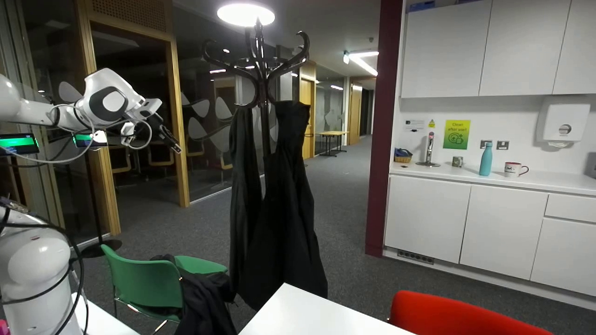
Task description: Put the middle jersey on the seat of the chair
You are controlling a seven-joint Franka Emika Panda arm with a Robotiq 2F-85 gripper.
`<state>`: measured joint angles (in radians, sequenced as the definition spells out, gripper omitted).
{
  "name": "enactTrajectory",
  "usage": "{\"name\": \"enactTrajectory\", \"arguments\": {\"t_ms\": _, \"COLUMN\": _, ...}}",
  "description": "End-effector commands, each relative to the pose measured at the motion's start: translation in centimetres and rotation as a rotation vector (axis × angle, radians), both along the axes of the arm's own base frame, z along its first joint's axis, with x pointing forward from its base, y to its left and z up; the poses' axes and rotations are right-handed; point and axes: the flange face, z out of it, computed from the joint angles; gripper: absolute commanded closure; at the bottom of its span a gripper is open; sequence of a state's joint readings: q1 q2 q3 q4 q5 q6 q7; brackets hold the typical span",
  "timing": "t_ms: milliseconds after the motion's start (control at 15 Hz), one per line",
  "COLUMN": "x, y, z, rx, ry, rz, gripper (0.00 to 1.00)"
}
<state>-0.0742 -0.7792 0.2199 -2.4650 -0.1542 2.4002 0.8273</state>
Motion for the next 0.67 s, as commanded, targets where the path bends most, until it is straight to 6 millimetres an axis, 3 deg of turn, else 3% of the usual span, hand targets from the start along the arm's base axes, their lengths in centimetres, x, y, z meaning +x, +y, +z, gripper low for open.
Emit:
{"name": "enactTrajectory", "arguments": {"t_ms": 0, "x": 0.31, "y": -0.66, "z": -0.19, "rx": 0.003, "ry": 0.009, "rz": -0.012, "gripper": 0.00}}
{"name": "enactTrajectory", "arguments": {"t_ms": 600, "x": 0.18, "y": 0.15, "z": -0.24, "rx": -0.009, "ry": 0.008, "rz": -0.001, "gripper": 0.00}}
